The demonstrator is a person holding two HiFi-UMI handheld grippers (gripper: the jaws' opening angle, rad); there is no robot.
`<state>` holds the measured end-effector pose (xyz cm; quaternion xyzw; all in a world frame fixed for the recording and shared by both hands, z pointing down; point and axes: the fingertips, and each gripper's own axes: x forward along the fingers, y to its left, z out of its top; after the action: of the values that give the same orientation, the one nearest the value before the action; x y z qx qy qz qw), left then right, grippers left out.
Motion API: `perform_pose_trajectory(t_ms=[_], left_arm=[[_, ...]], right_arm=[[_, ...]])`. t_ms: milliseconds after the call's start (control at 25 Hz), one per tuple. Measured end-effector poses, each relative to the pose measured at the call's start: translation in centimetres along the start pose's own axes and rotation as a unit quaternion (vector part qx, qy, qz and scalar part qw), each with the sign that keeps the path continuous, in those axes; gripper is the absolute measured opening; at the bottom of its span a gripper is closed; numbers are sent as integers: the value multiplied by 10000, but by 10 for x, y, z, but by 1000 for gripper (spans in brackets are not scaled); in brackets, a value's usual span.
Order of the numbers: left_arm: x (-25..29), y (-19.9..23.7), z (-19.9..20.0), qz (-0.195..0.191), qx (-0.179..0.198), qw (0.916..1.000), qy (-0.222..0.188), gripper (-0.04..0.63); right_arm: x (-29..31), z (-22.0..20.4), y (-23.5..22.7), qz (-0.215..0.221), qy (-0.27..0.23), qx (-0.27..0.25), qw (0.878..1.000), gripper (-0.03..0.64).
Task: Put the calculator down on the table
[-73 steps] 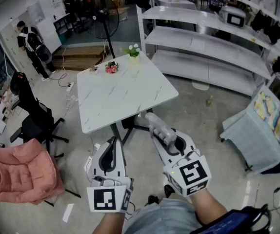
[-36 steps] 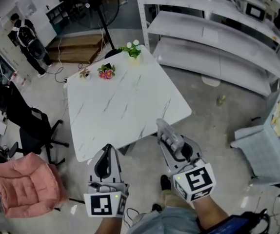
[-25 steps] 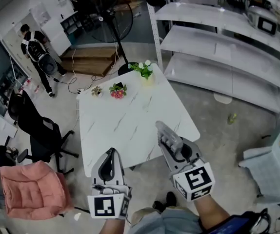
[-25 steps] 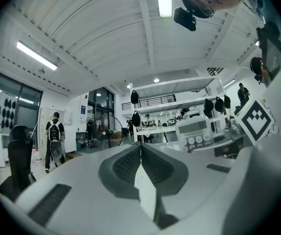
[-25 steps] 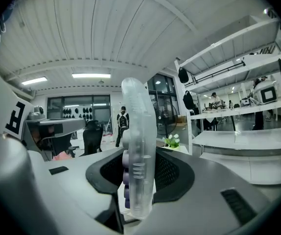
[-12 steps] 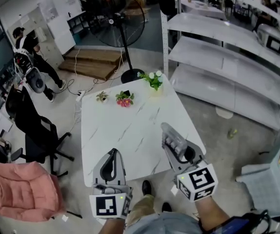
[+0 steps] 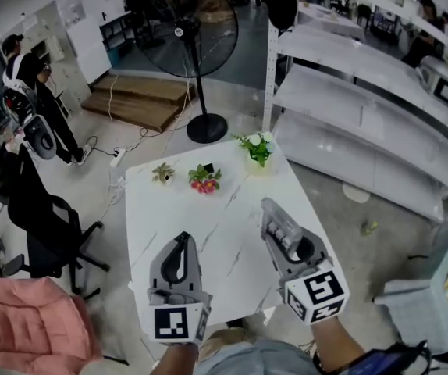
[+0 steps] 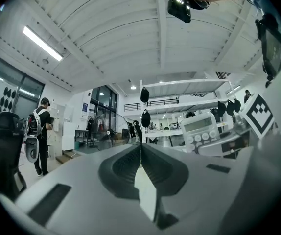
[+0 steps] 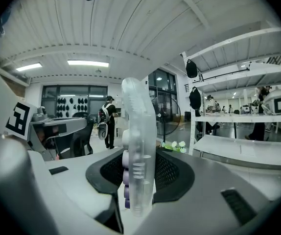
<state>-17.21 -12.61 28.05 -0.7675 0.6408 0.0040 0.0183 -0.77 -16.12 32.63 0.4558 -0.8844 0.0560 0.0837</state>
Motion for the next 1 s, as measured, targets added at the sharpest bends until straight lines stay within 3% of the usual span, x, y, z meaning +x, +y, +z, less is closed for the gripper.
perform_pose_trajectory(t_ms=[280, 520, 1000], left_arm=[[34, 28, 18, -247, 64, 9993, -275, 9], [49, 33, 14, -465, 26, 9986, -252, 9], [80, 30, -24, -505, -121, 9985, 197, 9]], right_arm=[[35, 31, -1, -235, -273, -128, 9993, 147], [48, 39, -2, -388, -317, -183, 9986, 147], [74, -19, -21, -371, 432, 57, 9984, 147]])
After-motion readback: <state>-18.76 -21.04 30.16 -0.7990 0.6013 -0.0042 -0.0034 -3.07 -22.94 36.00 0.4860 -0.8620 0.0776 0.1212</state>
